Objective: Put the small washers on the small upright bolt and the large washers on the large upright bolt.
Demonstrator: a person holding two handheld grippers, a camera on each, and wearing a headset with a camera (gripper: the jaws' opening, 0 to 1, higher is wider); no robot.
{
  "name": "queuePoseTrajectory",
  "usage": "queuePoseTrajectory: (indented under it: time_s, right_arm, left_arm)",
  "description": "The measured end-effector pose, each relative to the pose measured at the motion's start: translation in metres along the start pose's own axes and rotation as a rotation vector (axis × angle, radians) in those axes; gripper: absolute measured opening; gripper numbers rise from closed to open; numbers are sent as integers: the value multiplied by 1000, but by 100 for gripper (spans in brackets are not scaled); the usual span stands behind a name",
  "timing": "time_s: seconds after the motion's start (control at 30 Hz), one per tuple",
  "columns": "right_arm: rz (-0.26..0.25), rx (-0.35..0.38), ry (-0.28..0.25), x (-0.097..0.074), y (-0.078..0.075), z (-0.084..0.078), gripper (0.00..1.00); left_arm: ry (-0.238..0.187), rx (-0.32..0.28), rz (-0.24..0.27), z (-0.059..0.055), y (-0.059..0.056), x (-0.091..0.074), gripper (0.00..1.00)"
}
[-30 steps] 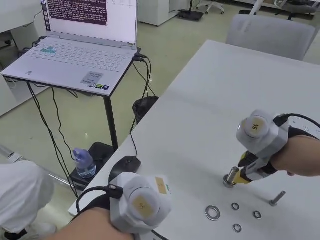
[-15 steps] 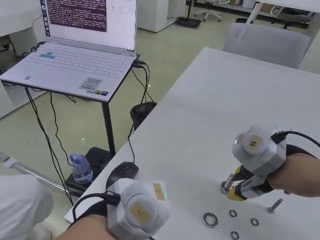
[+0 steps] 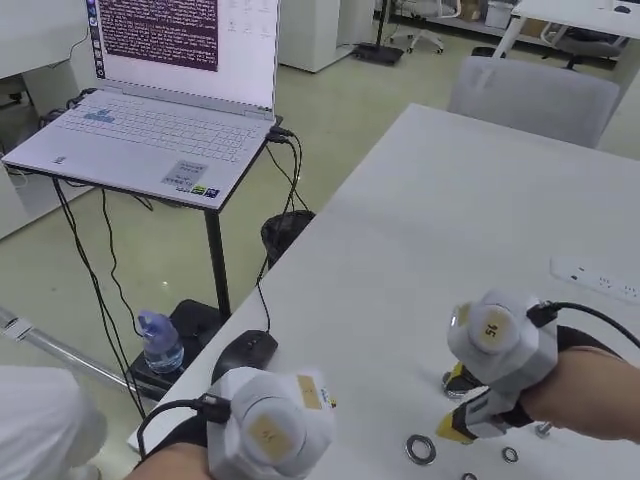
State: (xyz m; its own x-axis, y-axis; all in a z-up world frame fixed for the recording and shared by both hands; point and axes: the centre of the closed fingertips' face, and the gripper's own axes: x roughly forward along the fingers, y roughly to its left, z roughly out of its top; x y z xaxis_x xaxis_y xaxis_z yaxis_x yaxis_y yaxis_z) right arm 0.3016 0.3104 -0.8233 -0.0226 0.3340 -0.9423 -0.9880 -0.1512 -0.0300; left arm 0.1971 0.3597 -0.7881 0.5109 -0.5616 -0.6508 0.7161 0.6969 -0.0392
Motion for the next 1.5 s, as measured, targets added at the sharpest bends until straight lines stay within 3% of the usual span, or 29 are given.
queuePoseTrajectory:
  time_s: [0.33,0.87,1.3,1.5]
  right_arm:
    - [25,-17,2,20,11,-7,37]
    - [33,-34,20,51,15,-13,37]
    - [32,-21,20,55,15,-12,36]
    - [30,-18,30,55,15,-13,31]
  left_arm:
    - [-55,-15,-4,3,0,0,83]
    - [-38,-9,-3,-3,-3,3,80]
    - [-39,-9,-10,-2,-4,5,81]
    - [-41,-6,-10,-1,-4,6,81]
